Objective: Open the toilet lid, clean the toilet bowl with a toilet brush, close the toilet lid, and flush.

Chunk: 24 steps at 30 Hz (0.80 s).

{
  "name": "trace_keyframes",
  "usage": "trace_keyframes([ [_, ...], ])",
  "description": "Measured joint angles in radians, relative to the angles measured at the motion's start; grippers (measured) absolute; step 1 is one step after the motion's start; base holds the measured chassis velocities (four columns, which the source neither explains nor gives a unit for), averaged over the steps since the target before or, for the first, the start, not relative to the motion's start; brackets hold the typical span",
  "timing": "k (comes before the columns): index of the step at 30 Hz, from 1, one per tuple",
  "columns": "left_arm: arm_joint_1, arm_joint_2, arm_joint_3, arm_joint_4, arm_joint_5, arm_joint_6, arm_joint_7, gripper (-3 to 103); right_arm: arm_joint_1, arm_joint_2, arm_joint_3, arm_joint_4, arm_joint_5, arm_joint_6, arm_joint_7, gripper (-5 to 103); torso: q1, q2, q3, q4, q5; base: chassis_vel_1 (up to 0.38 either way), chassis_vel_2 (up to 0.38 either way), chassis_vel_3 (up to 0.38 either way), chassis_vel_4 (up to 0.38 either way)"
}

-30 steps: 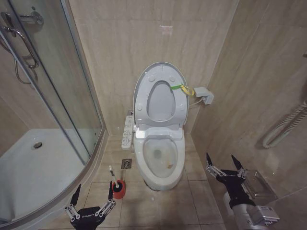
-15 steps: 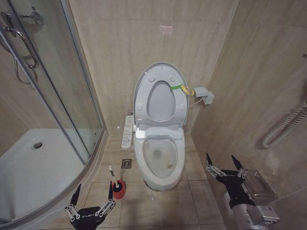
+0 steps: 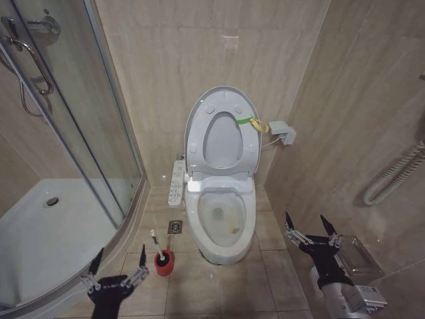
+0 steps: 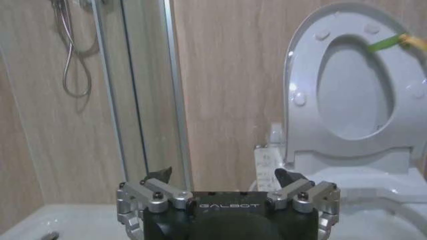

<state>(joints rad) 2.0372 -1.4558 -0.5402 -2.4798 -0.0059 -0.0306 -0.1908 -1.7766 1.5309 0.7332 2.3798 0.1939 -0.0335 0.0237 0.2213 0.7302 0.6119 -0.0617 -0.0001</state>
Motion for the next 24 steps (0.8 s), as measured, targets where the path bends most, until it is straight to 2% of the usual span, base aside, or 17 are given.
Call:
trace_keyframes([
  [1, 0.000, 0.000, 0.000, 0.000, 0.000, 0.000, 0.000, 100, 0.000, 0.000, 0.000, 0.000, 0.000, 0.000, 0.000, 100, 0.000, 0.000, 0.000, 0.0000, 0.0000, 0.000, 0.000, 0.000, 0.000],
  [2, -0.023, -0.001, -0.046, -0.012, -0.042, 0.056, 0.032, 100, 0.000, 0.000, 0.000, 0.000, 0.000, 0.000, 0.000, 100, 0.000, 0.000, 0.000, 0.0000, 0.0000, 0.000, 0.000, 0.000, 0.000],
  [4, -0.052, -0.003, -0.103, -0.020, -0.094, 0.126, 0.072, 100, 0.000, 0.000, 0.000, 0.000, 0.000, 0.000, 0.000, 100, 0.000, 0.000, 0.000, 0.0000, 0.0000, 0.000, 0.000, 0.000, 0.000],
  [5, -0.052, -0.003, -0.103, -0.020, -0.094, 0.126, 0.072, 100, 0.000, 0.000, 0.000, 0.000, 0.000, 0.000, 0.000, 100, 0.000, 0.000, 0.000, 0.0000, 0.0000, 0.000, 0.000, 0.000, 0.000],
  [9, -0.099, -0.007, -0.195, -0.022, -0.179, 0.239, 0.136, 100, 0.000, 0.000, 0.000, 0.000, 0.000, 0.000, 0.000, 100, 0.000, 0.000, 0.000, 0.0000, -0.0001, 0.000, 0.000, 0.000, 0.000],
  [10, -0.099, -0.007, -0.195, -0.022, -0.179, 0.239, 0.136, 100, 0.000, 0.000, 0.000, 0.000, 0.000, 0.000, 0.000, 100, 0.000, 0.000, 0.000, 0.0000, -0.0001, 0.000, 0.000, 0.000, 0.000],
  [12, -0.135, -0.009, -0.266, -0.022, -0.244, 0.326, 0.186, 100, 0.000, 0.000, 0.000, 0.000, 0.000, 0.000, 0.000, 100, 0.000, 0.000, 0.000, 0.0000, 0.0000, 0.000, 0.000, 0.000, 0.000],
  [13, -0.135, -0.009, -0.266, -0.022, -0.244, 0.326, 0.186, 100, 0.000, 0.000, 0.000, 0.000, 0.000, 0.000, 0.000, 100, 0.000, 0.000, 0.000, 0.0000, 0.0000, 0.000, 0.000, 0.000, 0.000],
  [16, -0.174, -0.011, -0.344, -0.022, -0.316, 0.422, 0.240, 101, 0.000, 0.000, 0.000, 0.000, 0.000, 0.000, 0.000, 100, 0.000, 0.000, 0.000, -0.0001, 0.0000, 0.000, 0.000, 0.000, 0.000],
  [19, -0.185, -0.012, -0.364, -0.022, -0.335, 0.448, 0.255, 101, 0.000, 0.000, 0.000, 0.000, 0.000, 0.000, 0.000, 100, 0.000, 0.000, 0.000, 0.0000, 0.0000, 0.000, 0.000, 0.000, 0.000],
  [24, -0.187, -0.012, -0.367, -0.021, -0.338, 0.450, 0.258, 100, 0.000, 0.000, 0.000, 0.000, 0.000, 0.000, 0.000, 100, 0.000, 0.000, 0.000, 0.0000, 0.0001, 0.000, 0.000, 0.000, 0.000],
])
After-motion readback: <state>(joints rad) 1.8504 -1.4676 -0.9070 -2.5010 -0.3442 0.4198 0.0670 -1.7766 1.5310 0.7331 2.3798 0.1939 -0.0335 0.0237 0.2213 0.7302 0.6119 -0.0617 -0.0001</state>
